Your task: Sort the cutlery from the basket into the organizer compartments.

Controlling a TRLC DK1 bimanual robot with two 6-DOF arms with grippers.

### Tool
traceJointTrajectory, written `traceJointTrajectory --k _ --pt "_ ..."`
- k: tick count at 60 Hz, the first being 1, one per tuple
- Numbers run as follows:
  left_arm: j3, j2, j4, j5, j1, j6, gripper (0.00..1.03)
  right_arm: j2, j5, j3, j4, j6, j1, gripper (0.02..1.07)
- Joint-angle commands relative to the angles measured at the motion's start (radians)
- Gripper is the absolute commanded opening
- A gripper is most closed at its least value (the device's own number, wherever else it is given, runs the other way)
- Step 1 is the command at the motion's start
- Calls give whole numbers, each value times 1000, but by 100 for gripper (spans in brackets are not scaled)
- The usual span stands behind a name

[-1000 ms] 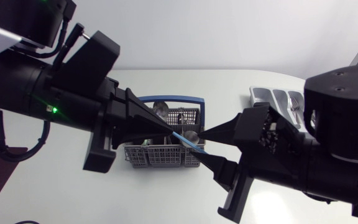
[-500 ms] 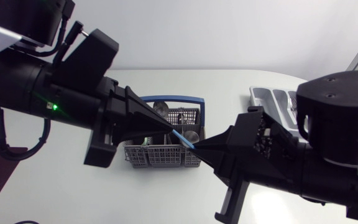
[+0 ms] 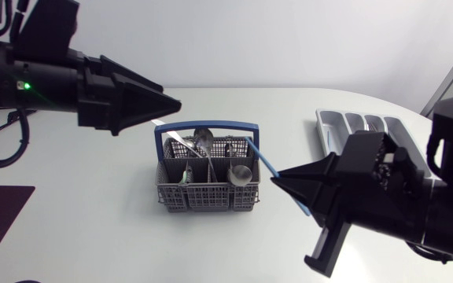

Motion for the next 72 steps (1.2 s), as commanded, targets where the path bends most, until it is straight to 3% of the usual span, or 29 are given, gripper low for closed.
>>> traceJointTrajectory --k 1,8,15,27,34,43,57,72 --pt "1 -49 12 -1 40 18 91 -21 17 -29 -12 16 -72 7" --pt "-10 -75 -34 -10 88 71 91 -21 17 -37 -12 13 -211 7" --pt "-23 -73 -109 -79 86 133 91 -12 2 -41 -4 14 -357 7" --pt "-71 -81 -150 -291 -30 154 91 148 -80 -24 53 48 -671 7" --pt "-89 -75 -153 -338 -55 148 91 295 -89 6 97 80 -788 7" --pt "-114 -40 -153 -358 -63 136 91 462 -46 49 148 126 -828 7" --pt "-123 43 -161 -446 -159 79 91 718 31 160 203 201 -865 7" --pt "-74 155 -216 -469 -167 -5 91 931 63 270 206 254 -885 8"
